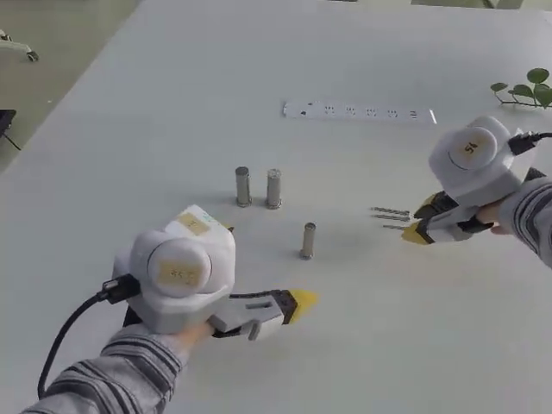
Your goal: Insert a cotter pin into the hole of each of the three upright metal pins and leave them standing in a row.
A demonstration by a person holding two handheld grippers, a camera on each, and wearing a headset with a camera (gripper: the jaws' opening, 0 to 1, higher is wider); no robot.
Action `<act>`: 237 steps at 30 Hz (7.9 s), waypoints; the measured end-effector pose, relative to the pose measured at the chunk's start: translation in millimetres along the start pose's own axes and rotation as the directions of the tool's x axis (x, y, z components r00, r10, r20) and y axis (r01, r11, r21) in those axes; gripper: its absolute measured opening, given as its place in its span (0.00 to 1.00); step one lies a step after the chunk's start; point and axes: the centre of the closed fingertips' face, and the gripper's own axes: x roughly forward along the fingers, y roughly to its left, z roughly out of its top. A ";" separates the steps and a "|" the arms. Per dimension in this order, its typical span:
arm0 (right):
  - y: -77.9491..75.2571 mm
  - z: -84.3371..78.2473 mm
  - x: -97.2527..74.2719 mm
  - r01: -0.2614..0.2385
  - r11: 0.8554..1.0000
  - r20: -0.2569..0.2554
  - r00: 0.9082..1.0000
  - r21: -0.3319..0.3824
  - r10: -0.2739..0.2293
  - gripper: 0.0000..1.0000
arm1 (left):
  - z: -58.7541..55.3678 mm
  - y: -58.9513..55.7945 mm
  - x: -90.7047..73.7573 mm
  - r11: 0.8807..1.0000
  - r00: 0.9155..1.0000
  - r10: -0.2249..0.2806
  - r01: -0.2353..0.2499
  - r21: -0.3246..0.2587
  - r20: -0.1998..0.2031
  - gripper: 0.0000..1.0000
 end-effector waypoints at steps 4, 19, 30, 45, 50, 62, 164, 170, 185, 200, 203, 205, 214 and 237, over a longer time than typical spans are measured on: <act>-0.9 -0.9 5.0 -0.016 1.000 -0.009 1.000 -0.003 0.016 0.14 | 2.7 -0.4 -3.6 0.999 1.000 0.006 -0.006 -0.049 0.016 0.79; 0.8 -1.1 16.9 -0.068 0.997 -0.042 0.997 -0.025 0.067 0.01 | 4.2 5.6 -9.3 0.997 0.999 0.028 -0.026 -0.075 0.019 0.73; 4.2 -1.5 17.3 -0.063 0.994 -0.070 0.996 -0.085 0.057 0.00 | 2.3 7.7 -13.0 0.997 0.999 0.034 -0.033 -0.064 0.019 0.67; 8.9 11.5 7.6 -0.048 0.996 0.024 0.998 -0.077 0.049 0.00 | 3.5 8.1 -15.4 0.999 1.000 0.024 -0.023 -0.034 0.003 0.54; 15.6 25.2 -3.7 -0.026 0.994 0.075 0.997 -0.103 0.034 0.00 | 7.2 10.0 -14.8 1.000 1.000 0.023 -0.023 0.012 -0.009 0.48; 52.6 64.7 -31.5 0.002 0.985 0.244 0.969 -0.174 0.042 0.00 | 33.9 -1.5 -8.3 0.998 0.997 -0.055 0.056 -0.021 0.047 0.32; 165.1 83.4 -65.4 -0.459 0.889 0.503 0.766 -0.006 0.399 0.08 | 37.3 -62.4 -14.7 0.903 0.897 -0.427 0.429 0.011 0.112 0.00; 169.2 83.0 -66.7 -0.471 0.882 0.503 0.758 -0.017 0.415 0.00 | 38.6 -65.4 -16.7 0.897 0.890 -0.441 0.443 0.010 0.118 0.00; 165.3 81.1 -67.0 -0.432 0.896 0.465 0.775 -0.104 0.428 0.00 | 31.0 -62.3 -17.0 0.896 0.893 -0.437 0.443 -0.040 0.112 0.00; 167.5 80.8 -66.2 -0.390 0.901 0.434 0.790 -0.189 0.433 0.00 | 29.9 -55.0 -15.4 0.911 0.908 -0.403 0.410 -0.045 0.113 0.04; 164.8 79.4 -64.9 -0.375 0.905 0.423 0.801 -0.200 0.425 0.00 | 29.0 -52.3 -13.9 0.918 0.916 -0.386 0.393 -0.050 0.112 0.02; 160.0 79.5 -63.6 -0.355 0.913 0.423 0.810 -0.201 0.407 0.00 | 27.0 -48.3 -12.0 0.929 0.926 -0.362 0.368 -0.045 0.107 0.02; 132.1 73.5 -50.8 -0.274 0.942 0.388 0.861 -0.192 0.329 0.00 | 21.7 -31.9 -2.1 0.964 0.960 -0.259 0.264 -0.033 0.104 0.14; 98.5 75.8 -18.3 -0.209 0.949 0.311 0.909 -0.237 0.278 0.00 | 14.3 -5.0 56.8 1.000 0.998 -0.026 0.026 -0.009 0.051 0.23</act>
